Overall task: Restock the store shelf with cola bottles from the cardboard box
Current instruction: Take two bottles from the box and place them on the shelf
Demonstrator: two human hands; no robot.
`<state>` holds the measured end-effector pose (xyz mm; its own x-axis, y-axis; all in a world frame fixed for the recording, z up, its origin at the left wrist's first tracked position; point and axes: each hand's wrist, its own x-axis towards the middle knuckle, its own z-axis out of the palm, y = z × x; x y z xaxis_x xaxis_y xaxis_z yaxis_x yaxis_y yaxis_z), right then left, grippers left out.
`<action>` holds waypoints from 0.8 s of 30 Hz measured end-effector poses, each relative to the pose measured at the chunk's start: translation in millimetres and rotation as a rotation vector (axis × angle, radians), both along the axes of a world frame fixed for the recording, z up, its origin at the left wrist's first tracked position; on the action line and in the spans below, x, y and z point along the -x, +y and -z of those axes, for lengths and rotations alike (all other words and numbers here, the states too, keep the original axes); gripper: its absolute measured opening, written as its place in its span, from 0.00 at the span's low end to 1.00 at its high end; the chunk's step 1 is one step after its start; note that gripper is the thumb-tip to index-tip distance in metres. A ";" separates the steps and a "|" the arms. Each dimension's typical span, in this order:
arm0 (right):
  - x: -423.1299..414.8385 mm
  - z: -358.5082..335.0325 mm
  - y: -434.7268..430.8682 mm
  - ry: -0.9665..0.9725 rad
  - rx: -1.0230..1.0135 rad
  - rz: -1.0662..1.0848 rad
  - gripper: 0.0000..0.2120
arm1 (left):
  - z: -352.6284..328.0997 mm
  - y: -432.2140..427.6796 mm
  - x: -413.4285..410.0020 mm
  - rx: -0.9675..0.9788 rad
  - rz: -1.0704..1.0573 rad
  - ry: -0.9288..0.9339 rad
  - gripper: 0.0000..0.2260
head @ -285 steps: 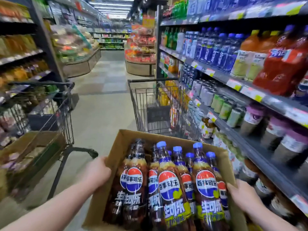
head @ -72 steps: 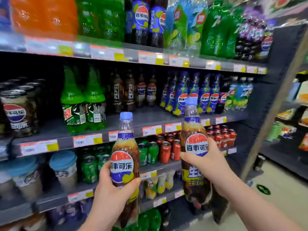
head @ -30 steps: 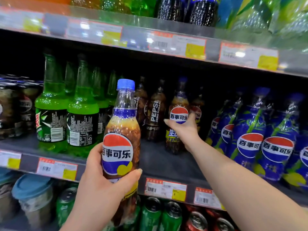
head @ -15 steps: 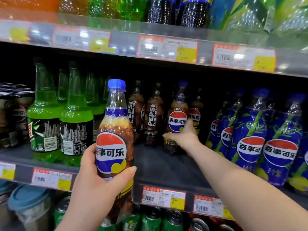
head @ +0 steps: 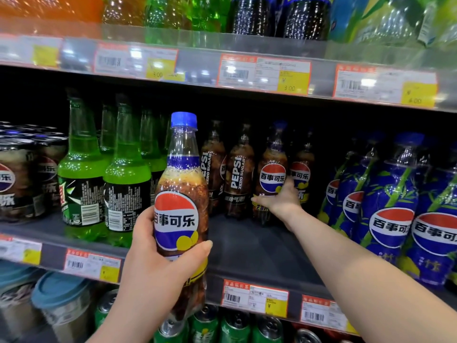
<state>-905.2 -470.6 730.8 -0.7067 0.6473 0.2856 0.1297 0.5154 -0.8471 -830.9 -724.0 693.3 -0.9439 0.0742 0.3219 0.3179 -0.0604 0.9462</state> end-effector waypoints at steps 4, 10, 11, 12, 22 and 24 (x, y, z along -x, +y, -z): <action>-13.4 -8.1 -3.6 -0.017 0.008 0.033 0.49 | -13.6 8.1 7.9 0.000 0.006 0.045 0.35; -53.5 -15.1 -7.8 -0.063 -0.129 -0.039 0.45 | -43.6 31.7 45.1 -0.014 0.064 0.099 0.35; -58.7 -13.8 -10.2 -0.074 -0.149 -0.050 0.44 | -47.1 35.9 51.9 -0.006 0.067 0.112 0.34; -63.0 -12.1 -12.4 -0.084 -0.166 -0.057 0.44 | -48.6 40.0 60.1 0.006 0.064 0.118 0.34; -74.6 8.3 -21.5 -0.118 -0.121 -0.097 0.38 | -29.9 65.8 119.5 0.093 0.014 0.091 0.38; -72.1 11.2 -23.6 -0.128 -0.118 -0.099 0.38 | -24.3 64.8 124.2 0.105 0.007 0.080 0.38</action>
